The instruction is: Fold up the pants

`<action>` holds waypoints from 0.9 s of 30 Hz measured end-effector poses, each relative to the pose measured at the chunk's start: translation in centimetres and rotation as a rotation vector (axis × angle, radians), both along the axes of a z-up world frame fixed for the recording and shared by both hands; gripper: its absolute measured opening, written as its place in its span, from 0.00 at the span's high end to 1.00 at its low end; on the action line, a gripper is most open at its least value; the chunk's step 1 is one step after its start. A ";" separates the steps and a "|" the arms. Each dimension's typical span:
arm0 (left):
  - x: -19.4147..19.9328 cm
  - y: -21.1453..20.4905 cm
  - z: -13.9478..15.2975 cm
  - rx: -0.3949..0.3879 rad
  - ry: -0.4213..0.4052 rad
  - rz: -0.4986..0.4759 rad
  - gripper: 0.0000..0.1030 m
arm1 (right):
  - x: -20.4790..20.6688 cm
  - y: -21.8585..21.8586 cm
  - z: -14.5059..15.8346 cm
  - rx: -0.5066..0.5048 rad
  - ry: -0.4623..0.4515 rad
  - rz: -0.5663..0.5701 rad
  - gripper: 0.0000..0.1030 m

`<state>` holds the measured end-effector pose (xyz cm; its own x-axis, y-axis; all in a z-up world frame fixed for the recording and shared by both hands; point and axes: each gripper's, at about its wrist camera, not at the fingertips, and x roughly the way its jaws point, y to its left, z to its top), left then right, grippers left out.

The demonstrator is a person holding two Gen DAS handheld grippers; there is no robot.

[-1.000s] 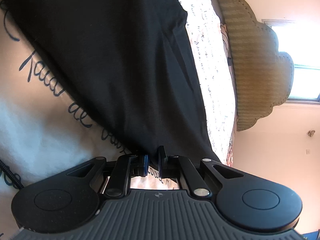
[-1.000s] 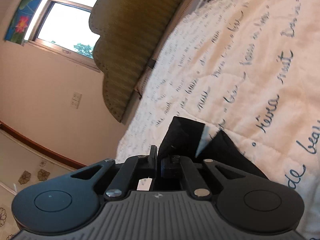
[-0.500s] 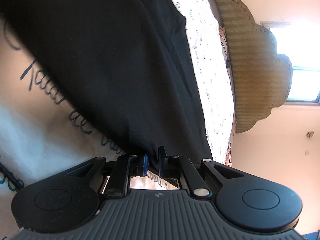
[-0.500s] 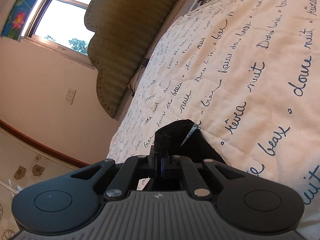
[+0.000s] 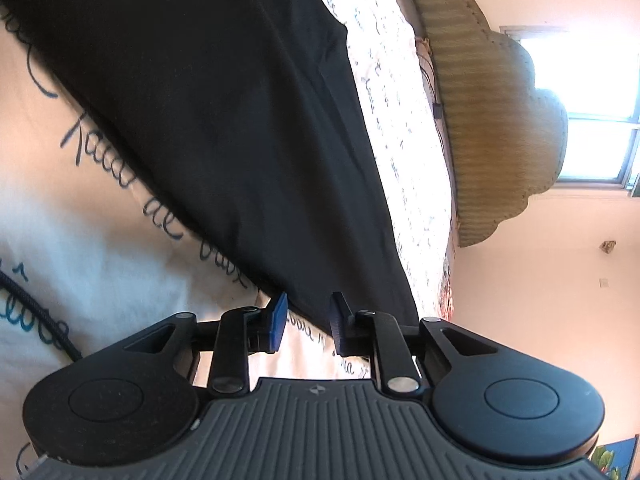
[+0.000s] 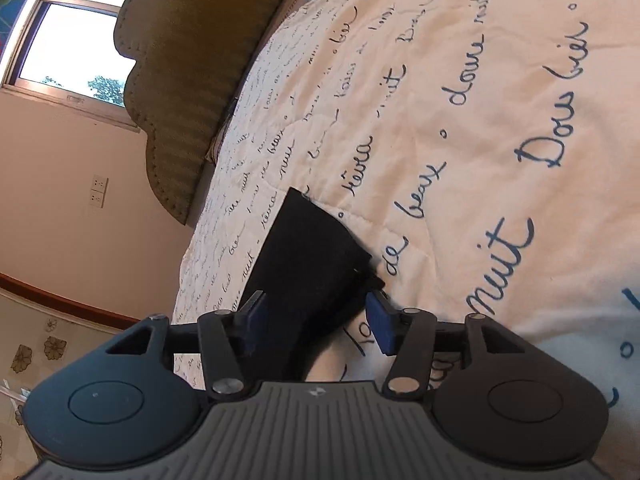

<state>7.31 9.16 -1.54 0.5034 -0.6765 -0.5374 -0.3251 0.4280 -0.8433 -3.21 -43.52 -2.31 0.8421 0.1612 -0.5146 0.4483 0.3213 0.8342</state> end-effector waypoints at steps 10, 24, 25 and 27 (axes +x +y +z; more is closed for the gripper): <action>-0.4 -1.0 0.4 -0.013 -0.021 -0.041 0.68 | 3.2 0.1 -1.7 0.098 -0.045 -0.085 0.49; -3.3 1.4 -0.9 -0.059 -0.032 0.194 0.38 | 3.8 -0.8 -1.0 -0.103 -0.073 -0.052 0.93; -3.4 1.6 -1.5 -0.080 -0.013 0.237 0.38 | 3.6 -1.1 -2.5 -0.064 -0.065 -0.056 0.93; -3.5 2.0 -2.0 -0.092 0.002 0.299 0.39 | 2.9 -1.0 -3.4 -0.050 -0.107 -0.064 0.93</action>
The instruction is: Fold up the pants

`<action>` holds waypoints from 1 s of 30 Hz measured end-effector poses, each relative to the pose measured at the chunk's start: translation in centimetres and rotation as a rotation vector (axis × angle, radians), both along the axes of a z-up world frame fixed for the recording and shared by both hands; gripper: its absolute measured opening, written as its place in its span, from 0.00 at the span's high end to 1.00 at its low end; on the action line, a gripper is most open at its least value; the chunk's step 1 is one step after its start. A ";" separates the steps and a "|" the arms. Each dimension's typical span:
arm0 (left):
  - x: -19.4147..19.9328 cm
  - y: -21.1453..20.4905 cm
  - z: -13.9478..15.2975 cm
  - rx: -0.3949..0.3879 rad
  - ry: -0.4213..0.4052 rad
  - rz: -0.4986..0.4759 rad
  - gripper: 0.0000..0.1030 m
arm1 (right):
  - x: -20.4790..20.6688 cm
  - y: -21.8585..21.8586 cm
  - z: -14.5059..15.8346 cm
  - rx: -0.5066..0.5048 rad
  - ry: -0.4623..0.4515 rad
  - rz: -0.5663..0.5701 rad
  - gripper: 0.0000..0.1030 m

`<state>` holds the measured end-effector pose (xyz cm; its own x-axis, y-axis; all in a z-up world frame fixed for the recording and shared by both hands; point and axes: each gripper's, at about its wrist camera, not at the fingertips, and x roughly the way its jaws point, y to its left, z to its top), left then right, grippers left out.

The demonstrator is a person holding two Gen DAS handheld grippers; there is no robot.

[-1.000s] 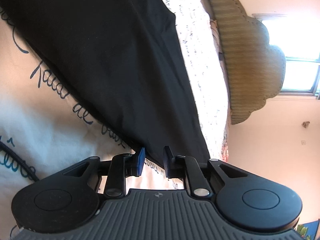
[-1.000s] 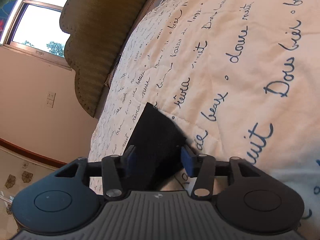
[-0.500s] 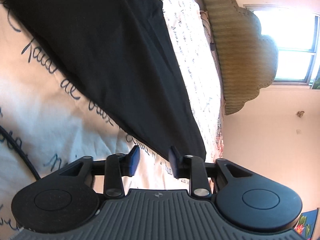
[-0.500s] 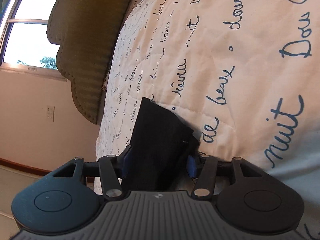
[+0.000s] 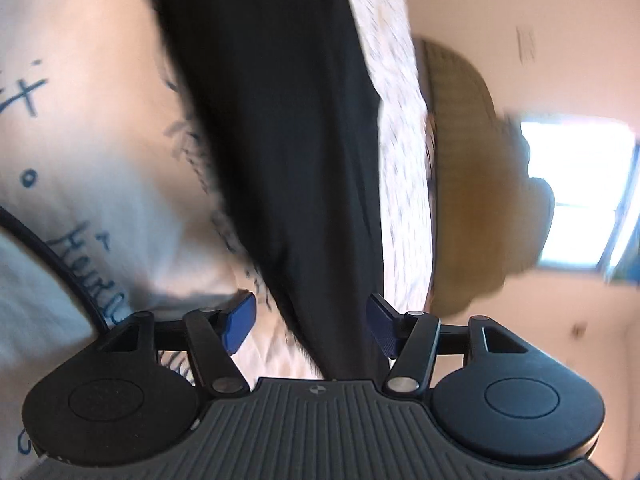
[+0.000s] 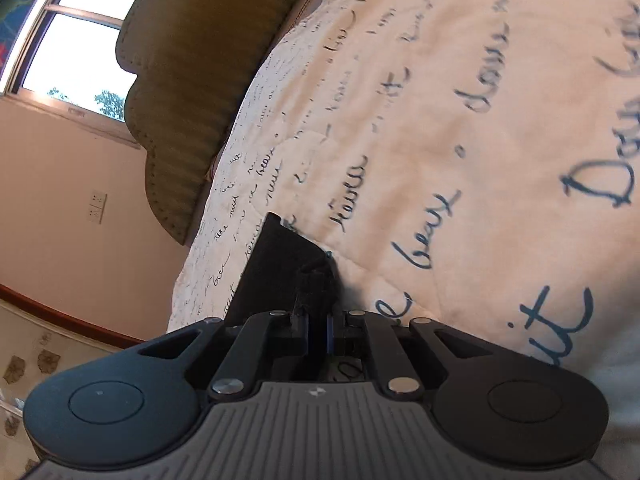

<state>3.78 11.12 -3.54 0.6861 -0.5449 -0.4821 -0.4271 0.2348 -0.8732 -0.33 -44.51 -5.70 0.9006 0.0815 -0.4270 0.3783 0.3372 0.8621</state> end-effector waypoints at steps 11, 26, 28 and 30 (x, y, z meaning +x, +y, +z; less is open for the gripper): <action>0.4 0.3 1.5 0.196 -0.004 0.138 0.74 | -0.1 -0.3 -0.6 0.034 -0.014 0.015 0.93; -2.0 1.7 2.1 0.305 -0.010 0.076 0.79 | -0.7 -0.1 -0.3 -0.011 0.006 0.050 0.94; -2.2 2.7 1.5 0.248 -0.020 0.086 0.76 | -0.8 -0.3 -0.5 -0.007 -0.005 0.054 0.95; -2.7 4.0 1.3 0.199 -0.024 0.123 0.74 | -0.9 -0.2 -0.6 -0.012 -0.016 0.055 0.96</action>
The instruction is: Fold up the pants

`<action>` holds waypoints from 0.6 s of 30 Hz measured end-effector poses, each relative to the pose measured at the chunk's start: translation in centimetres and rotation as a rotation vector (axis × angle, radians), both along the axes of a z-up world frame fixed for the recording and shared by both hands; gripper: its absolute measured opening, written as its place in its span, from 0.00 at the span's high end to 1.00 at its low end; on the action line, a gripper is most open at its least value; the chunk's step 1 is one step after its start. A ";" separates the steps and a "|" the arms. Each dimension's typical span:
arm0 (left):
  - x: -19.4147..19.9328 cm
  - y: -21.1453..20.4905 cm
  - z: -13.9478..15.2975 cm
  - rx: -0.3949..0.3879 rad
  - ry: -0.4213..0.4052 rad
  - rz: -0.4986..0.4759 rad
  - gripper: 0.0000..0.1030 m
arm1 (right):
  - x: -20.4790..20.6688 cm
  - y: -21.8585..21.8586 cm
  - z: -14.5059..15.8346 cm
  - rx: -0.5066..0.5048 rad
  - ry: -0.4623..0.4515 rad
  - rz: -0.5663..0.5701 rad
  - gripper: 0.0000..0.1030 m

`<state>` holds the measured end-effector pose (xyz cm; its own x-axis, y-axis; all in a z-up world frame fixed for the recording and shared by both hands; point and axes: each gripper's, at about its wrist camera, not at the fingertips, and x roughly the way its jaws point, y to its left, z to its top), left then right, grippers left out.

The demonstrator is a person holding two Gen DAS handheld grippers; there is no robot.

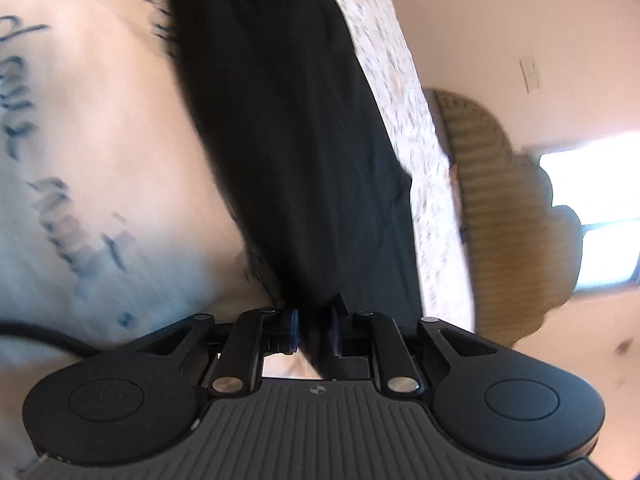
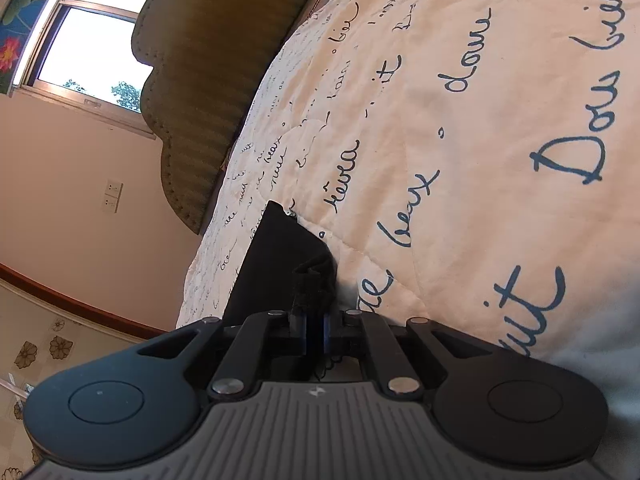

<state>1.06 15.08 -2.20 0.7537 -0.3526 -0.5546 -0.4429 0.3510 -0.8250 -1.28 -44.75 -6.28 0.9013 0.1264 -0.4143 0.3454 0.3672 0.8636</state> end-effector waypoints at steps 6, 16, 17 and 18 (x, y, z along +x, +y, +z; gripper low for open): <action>-2.6 4.2 1.5 0.024 -0.041 0.209 0.49 | -0.1 0.0 -0.1 -0.010 -0.004 0.001 0.96; -1.6 9.5 3.2 0.214 0.002 0.339 0.96 | -0.1 0.1 0.1 -0.021 0.001 0.004 0.96; -1.5 9.4 3.9 0.251 0.005 0.335 0.97 | -0.1 0.1 0.1 -0.024 0.005 0.004 0.96; -1.5 9.2 4.6 0.287 -0.007 0.330 0.97 | -0.1 0.1 0.2 -0.027 0.009 0.004 0.96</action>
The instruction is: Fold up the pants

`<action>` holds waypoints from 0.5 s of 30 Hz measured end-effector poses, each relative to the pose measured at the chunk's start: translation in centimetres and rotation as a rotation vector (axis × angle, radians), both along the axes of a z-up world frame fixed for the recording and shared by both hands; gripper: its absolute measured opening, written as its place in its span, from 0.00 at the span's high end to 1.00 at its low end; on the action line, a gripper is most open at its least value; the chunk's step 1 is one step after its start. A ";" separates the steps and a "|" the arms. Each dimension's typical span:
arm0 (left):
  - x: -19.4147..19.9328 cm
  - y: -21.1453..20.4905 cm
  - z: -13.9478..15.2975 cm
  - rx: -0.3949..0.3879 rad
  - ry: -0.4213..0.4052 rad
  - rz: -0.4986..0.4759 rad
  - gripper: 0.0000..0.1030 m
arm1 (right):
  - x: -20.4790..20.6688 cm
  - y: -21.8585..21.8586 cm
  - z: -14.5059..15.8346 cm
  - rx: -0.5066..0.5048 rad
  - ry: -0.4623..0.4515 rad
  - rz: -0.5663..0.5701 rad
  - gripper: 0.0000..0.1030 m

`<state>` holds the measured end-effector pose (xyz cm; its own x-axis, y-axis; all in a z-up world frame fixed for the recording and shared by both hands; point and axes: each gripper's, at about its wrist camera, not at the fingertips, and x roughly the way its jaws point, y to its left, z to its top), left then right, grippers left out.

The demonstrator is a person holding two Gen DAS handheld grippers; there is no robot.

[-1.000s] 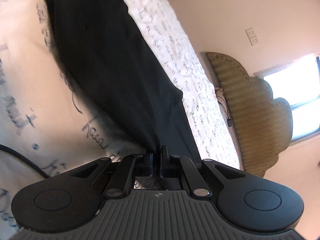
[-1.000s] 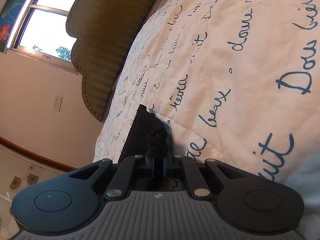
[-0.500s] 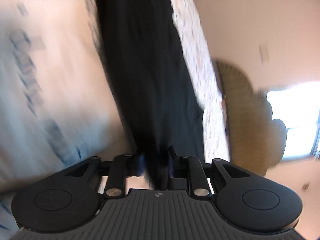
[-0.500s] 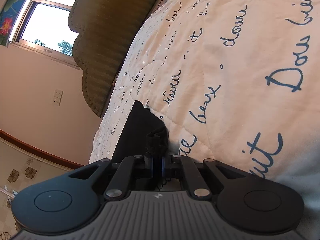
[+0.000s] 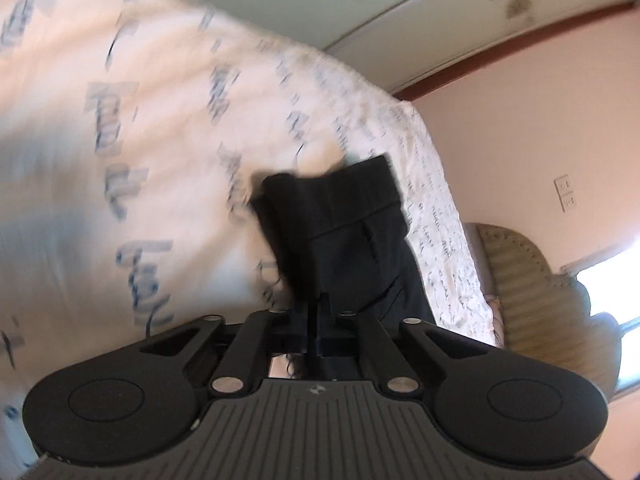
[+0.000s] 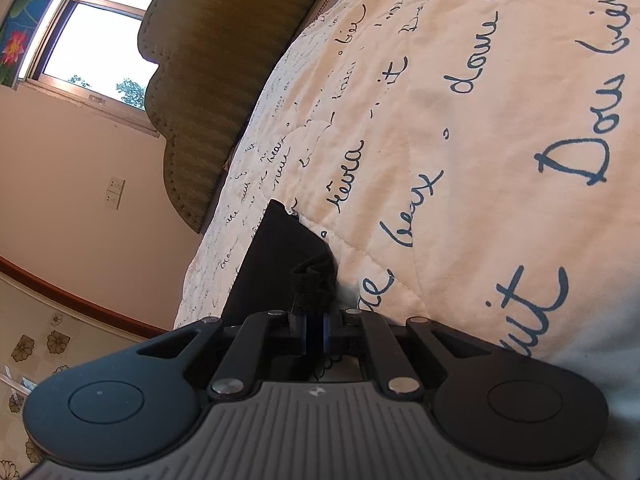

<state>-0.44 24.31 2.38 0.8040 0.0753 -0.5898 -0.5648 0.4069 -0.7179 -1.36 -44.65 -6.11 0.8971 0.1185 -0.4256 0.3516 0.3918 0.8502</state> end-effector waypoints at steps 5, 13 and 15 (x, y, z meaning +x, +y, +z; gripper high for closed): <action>0.0 0.2 -1.0 0.082 0.087 -0.042 0.91 | 0.2 0.1 0.2 -0.019 0.007 0.001 0.96; -1.2 0.4 -0.4 0.108 0.000 -0.053 0.50 | 0.1 -0.1 -0.1 -0.003 -0.009 0.008 0.96; -1.4 1.1 0.1 0.129 -0.023 -0.010 0.29 | 0.0 -0.2 -0.2 0.003 -0.022 0.010 0.96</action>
<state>-1.81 25.43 2.47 0.8181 0.1415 -0.5574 -0.5445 0.5025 -0.6716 -1.32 -44.87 -6.35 0.9052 0.1284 -0.4051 0.3288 0.3924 0.8590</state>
